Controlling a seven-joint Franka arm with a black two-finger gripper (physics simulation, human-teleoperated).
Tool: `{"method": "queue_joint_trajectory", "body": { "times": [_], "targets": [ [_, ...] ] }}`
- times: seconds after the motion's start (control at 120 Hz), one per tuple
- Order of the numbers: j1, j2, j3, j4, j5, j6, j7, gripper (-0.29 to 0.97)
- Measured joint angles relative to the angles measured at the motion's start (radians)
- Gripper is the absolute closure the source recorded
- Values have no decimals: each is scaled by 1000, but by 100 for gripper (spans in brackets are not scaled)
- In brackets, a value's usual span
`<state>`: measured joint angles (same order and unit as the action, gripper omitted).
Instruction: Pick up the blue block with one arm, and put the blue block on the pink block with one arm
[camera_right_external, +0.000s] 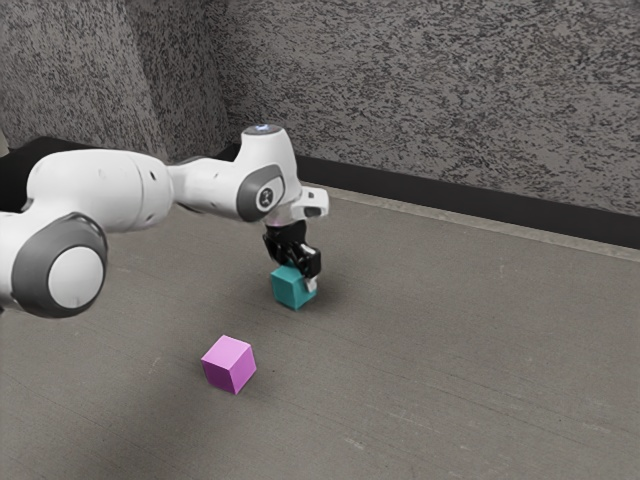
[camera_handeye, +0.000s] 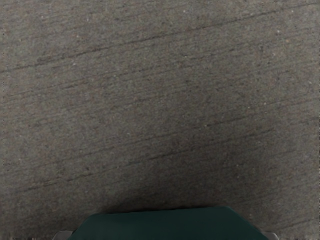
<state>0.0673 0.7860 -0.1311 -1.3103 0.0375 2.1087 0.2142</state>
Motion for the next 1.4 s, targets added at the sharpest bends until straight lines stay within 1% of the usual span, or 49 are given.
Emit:
{"method": "queue_joint_trajectory", "body": {
  "times": [0.05, 0.1, 0.167, 0.225, 0.392, 0.458, 0.692, 0.85, 1.25, 1.4],
  "targets": [
    [-1, -19, 6, -6, 1, -7, -2, 37],
    [-3, -69, 8, -50, 2, -14, -6, 38],
    [-3, -156, 10, -160, -3, -7, -13, 38],
    [-4, -231, 23, -273, -25, 14, -20, 38],
    [-4, -407, 32, -506, -78, 79, -50, 38],
    [-4, -458, 33, -577, -88, 107, -62, 38],
    [-4, -571, 34, -740, -97, 189, -99, 38],
    [-4, -627, 32, -836, -98, 230, -119, 38],
    [-5, -720, 7, -958, -100, 284, -161, 38],
    [-11, -771, 5, -1014, -99, 295, -172, 38]
  ]
}}
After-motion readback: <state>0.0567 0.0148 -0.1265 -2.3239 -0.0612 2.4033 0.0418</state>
